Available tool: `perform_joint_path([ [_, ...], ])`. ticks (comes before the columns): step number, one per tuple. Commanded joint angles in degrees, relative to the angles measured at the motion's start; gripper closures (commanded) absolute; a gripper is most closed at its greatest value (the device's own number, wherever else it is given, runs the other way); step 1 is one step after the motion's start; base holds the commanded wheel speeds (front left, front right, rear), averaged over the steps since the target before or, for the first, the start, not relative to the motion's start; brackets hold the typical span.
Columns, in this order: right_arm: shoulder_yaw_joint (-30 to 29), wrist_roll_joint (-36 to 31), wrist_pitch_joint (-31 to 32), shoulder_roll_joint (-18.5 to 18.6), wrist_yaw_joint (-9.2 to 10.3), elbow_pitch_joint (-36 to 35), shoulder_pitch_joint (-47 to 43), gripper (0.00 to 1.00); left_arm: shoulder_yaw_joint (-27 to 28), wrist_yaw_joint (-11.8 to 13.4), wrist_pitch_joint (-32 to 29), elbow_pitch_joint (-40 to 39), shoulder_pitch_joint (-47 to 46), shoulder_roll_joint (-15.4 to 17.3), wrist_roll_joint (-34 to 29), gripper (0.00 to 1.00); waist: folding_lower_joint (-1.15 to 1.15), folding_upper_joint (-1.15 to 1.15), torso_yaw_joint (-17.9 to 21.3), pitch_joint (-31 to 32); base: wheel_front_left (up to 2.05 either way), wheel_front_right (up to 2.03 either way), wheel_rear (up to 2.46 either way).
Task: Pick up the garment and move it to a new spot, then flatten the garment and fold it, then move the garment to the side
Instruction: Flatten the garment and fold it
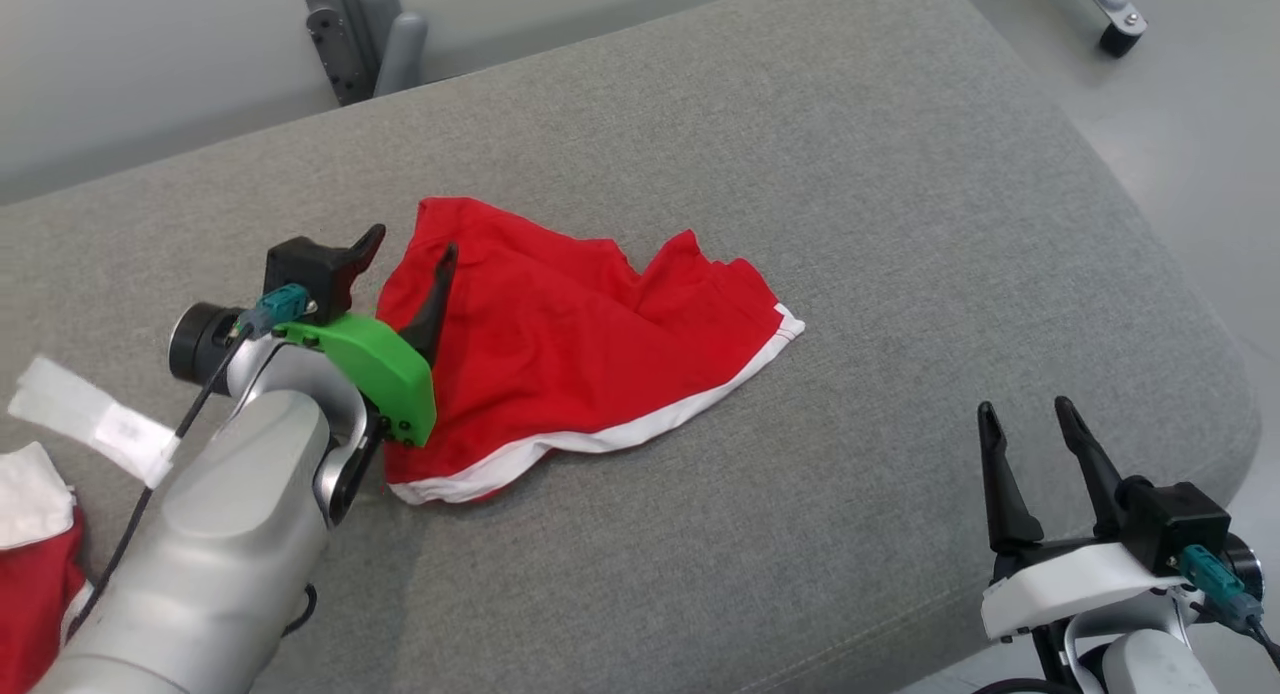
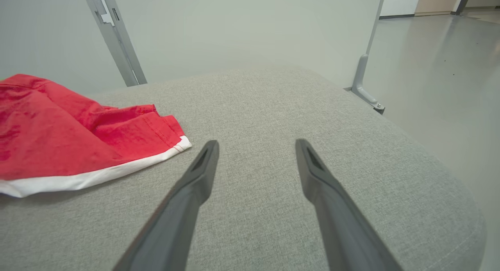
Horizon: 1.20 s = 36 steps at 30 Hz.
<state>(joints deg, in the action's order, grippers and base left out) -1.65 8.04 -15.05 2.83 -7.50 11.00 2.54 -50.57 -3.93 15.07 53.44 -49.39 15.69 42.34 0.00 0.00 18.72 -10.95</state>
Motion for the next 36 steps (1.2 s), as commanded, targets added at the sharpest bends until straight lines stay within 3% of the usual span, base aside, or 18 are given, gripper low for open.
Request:
perform_joint_path([
  [1, -0.6, -0.7, -0.2, 0.1, 0.02, -0.9, -1.0, 0.0, 2.0, 1.2, 0.1, -2.5, 3.0, 1.1, -0.5, 0.0, 0.0, 0.0, -2.0, 1.9, 0.0, 0.0, 0.0],
  [9, -4.0, -4.0, -0.2, 0.1, 0.02, -5.1, -3.2, 0.0, 14.1, 7.4, 0.1, -24.7, 19.9, 4.9, -5.5, 0.0, 0.0, 0.0, -6.9, 4.9, 0.0, 0.0, 0.0],
  [14, -5.8, -5.2, -0.2, 0.1, 0.02, -6.6, -4.9, 0.0, 22.4, 10.1, 0.1, -39.3, 35.9, 4.6, -9.0, 0.0, 0.0, 0.0, -10.7, 6.3, 0.0, 0.0, 0.0],
  [23, -6.7, -6.0, -0.2, 0.1, 0.02, -5.0, -8.1, 0.0, 33.0, 5.7, 0.1, -47.0, 53.4, 0.4, -17.1, 0.0, 0.0, 0.0, -15.5, 8.6, 0.0, 0.0, 0.0],
  [36, -7.0, -6.0, -0.2, 0.1, 0.02, -2.5, -9.6, 0.0, 46.0, -1.2, 0.1, -46.6, 62.5, -4.5, -24.7, 0.0, 0.0, 0.0, -19.0, 11.7, 0.0, 0.0, 0.0],
])
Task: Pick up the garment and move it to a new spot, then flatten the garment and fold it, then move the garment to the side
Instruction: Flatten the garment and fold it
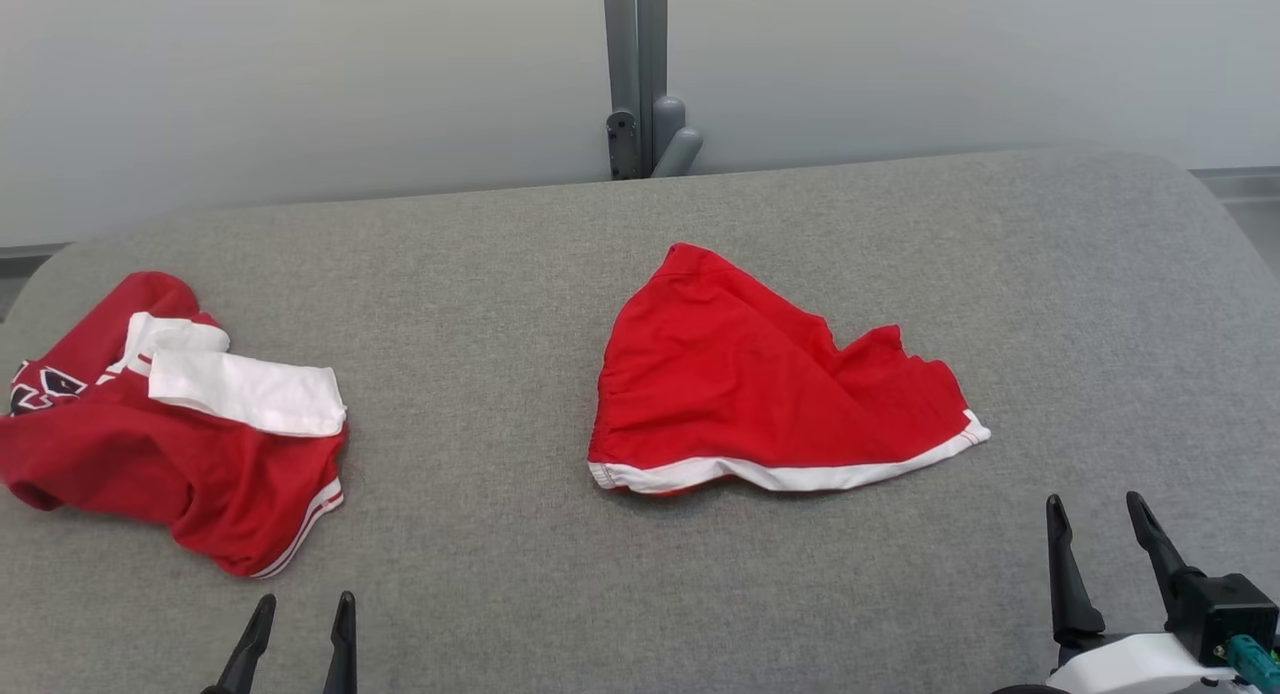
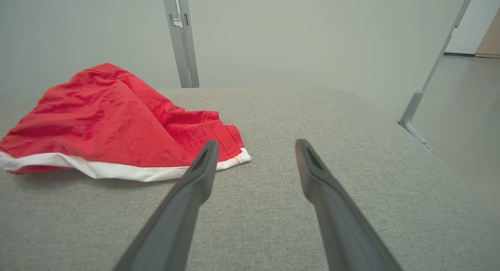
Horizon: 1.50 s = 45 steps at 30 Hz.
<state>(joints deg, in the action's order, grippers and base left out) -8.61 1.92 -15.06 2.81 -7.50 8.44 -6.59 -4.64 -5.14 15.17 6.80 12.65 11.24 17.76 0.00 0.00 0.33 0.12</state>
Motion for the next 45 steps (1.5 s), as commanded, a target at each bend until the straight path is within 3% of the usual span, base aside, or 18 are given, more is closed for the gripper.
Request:
perform_joint_path([
  [1, 0.0, 0.1, -0.2, 0.2, 0.02, 0.2, -0.6, 0.0, 0.5, -0.4, 0.0, 0.1, 0.8, -0.4, -0.5, 0.0, 0.0, 0.0, -0.7, 0.8, 0.0, 0.0, 0.0],
  [12, 0.9, 0.7, -0.2, 0.2, 0.02, 1.4, -0.4, 0.0, 3.2, -2.3, 0.0, 1.5, 1.0, -2.5, -2.4, 0.0, 0.0, 0.0, 0.2, 1.8, 0.0, 0.0, 0.0],
  [30, 1.3, 0.0, -0.2, 0.4, 0.02, 1.4, 1.2, 0.0, 1.4, -2.4, 0.0, 2.7, -0.1, -2.5, -0.8, 0.0, 0.0, 0.0, 1.9, 1.2, 0.0, 0.0, 0.0],
  [34, 2.0, -1.1, -0.2, 2.5, 0.02, 3.8, 3.3, 0.0, -2.2, -2.4, 0.0, 4.6, -2.1, -2.0, 0.4, 0.0, 0.0, 0.0, 2.1, 0.1, 0.0, 0.0, 0.0],
  [38, 5.3, -2.7, 1.3, 7.2, 0.03, 10.5, 9.4, 0.0, -7.7, -2.4, -3.1, 7.8, -7.5, -2.0, 2.8, 0.0, 0.0, 0.0, 2.2, -2.6, 0.0, 0.0, 0.0],
  [45, 17.1, -1.9, 9.4, 13.5, 0.04, 20.8, 21.2, 0.0, -14.1, -2.3, -10.3, 14.8, -18.6, -3.7, 6.6, 0.0, 0.0, 0.0, 2.6, -7.7, 0.0, 0.0, 0.0],
])
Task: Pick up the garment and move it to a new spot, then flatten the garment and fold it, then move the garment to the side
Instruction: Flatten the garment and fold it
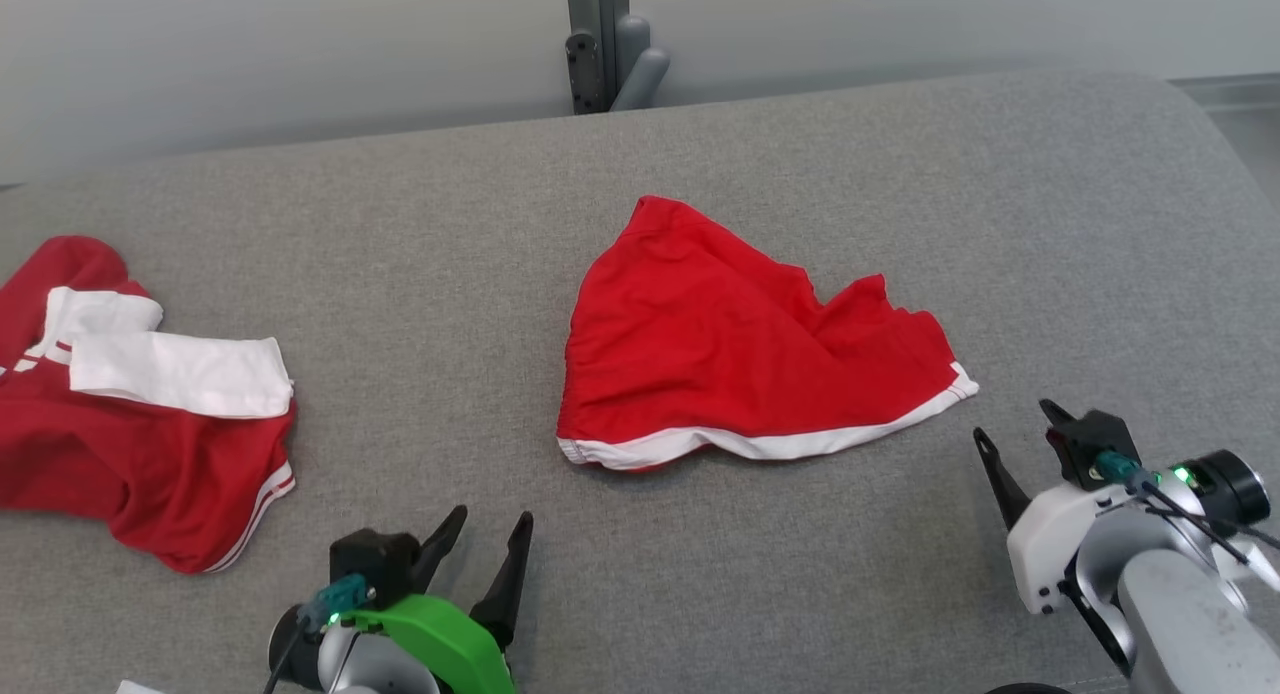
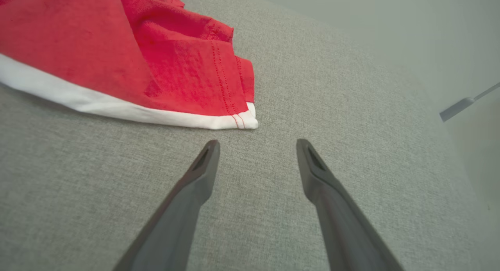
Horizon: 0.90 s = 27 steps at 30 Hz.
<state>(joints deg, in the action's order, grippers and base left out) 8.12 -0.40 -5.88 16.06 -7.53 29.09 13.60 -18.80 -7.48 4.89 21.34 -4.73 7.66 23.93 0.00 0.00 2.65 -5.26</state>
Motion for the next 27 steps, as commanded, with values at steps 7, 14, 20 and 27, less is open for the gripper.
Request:
perform_joint_path([
  [7, 9.4, 4.6, 3.1, 2.6, 0.08, 7.1, 10.7, 0.0, -3.4, 0.0, -1.6, 5.5, -8.5, -1.5, 3.1, 0.0, 0.0, 0.0, 0.5, -5.5, 0.0, 0.0, 0.0],
  [14, 15.2, 9.5, 4.9, 4.8, 0.08, 12.3, 15.9, 0.0, -7.2, 0.0, -2.1, 7.7, -12.8, -1.4, 5.5, 0.0, 0.0, 0.0, -0.8, -7.4, 0.0, 0.0, 0.0],
  [20, 19.9, 13.1, 3.9, 5.8, 0.08, 14.7, 17.9, 0.0, -9.4, 0.0, -1.3, 9.2, -15.1, -1.0, 7.1, 0.0, 0.0, 0.0, -1.5, -7.9, 0.0, 0.0, 0.0],
  [27, 24.6, 16.9, 2.8, 6.3, 0.03, 17.4, 19.4, 0.55, -12.0, 0.0, -1.1, 10.9, -16.8, -1.0, 9.6, 0.0, 0.0, 0.0, -1.7, -8.1, 0.0, 0.0, 0.0],
])
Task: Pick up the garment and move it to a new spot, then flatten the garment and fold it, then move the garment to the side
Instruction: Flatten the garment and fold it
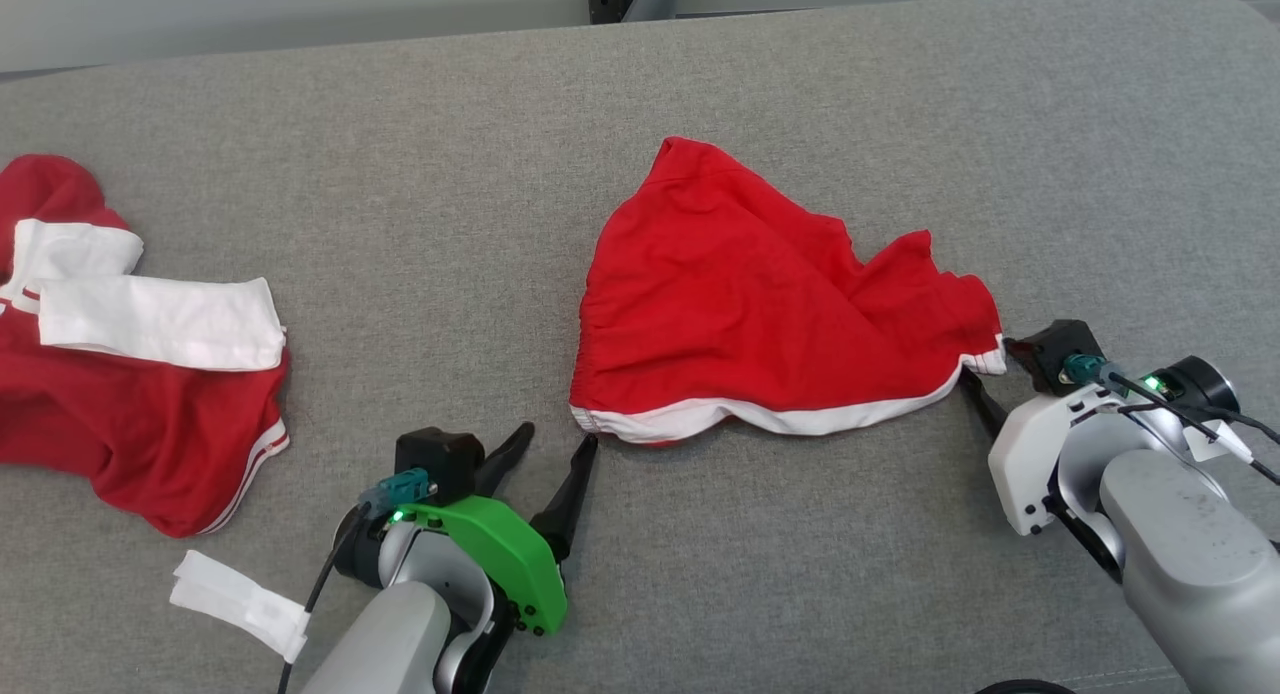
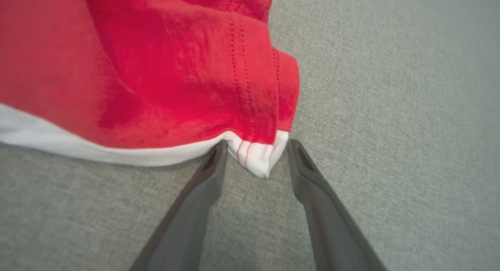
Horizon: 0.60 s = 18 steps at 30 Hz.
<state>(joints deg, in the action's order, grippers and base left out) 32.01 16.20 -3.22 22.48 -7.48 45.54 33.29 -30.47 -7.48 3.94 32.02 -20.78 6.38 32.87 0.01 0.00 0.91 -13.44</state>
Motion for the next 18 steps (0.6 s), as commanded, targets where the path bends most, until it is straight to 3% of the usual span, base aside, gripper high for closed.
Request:
perform_joint_path([
  [1, 1.3, 0.8, 0.1, -0.1, -0.02, 1.2, -0.2, 0.57, -0.7, 0.0, -0.3, 0.4, -0.9, 0.2, 1.4, 0.0, -0.01, 0.0, 0.1, 0.1, 0.0, 0.0, 0.0],
  [4, 2.8, 2.2, -0.3, 0.1, -0.01, 1.9, 0.1, 0.78, -2.1, 0.0, -0.9, 0.6, -1.2, 0.7, 2.7, 0.0, -0.01, 0.0, 0.2, 0.1, 0.0, 0.0, 0.0],
  [5, 2.8, 2.2, -0.3, 0.1, -0.01, 1.9, 0.1, 0.78, -2.1, 0.0, -0.9, 0.6, -1.2, 0.7, 2.7, 0.0, -0.01, 0.0, 0.2, 0.1, 0.0, 0.0, 0.0],
  [6, 3.2, 2.8, -0.4, 0.2, 0.0, 2.1, 0.2, 0.93, -2.5, 0.0, -0.8, 0.6, -1.3, 1.0, 3.2, 0.0, -0.01, 0.0, 0.3, 0.1, 0.0, 0.0, 0.0],
  [7, 3.5, 3.2, -0.6, 0.2, 0.03, 2.3, 0.2, 1.0, -2.9, 0.0, -0.7, 0.5, -1.3, 1.0, 3.8, 0.0, -0.01, 0.0, 0.4, 0.1, 0.0, 0.0, 0.0],
  [18, 7.1, 7.0, -2.0, 1.4, 0.03, 3.6, 1.3, 1.0, -9.7, 0.0, 2.3, -2.5, -4.1, 4.0, 10.1, 0.0, -0.01, 0.0, 1.2, -0.1, 0.0, 0.0, 0.0],
])
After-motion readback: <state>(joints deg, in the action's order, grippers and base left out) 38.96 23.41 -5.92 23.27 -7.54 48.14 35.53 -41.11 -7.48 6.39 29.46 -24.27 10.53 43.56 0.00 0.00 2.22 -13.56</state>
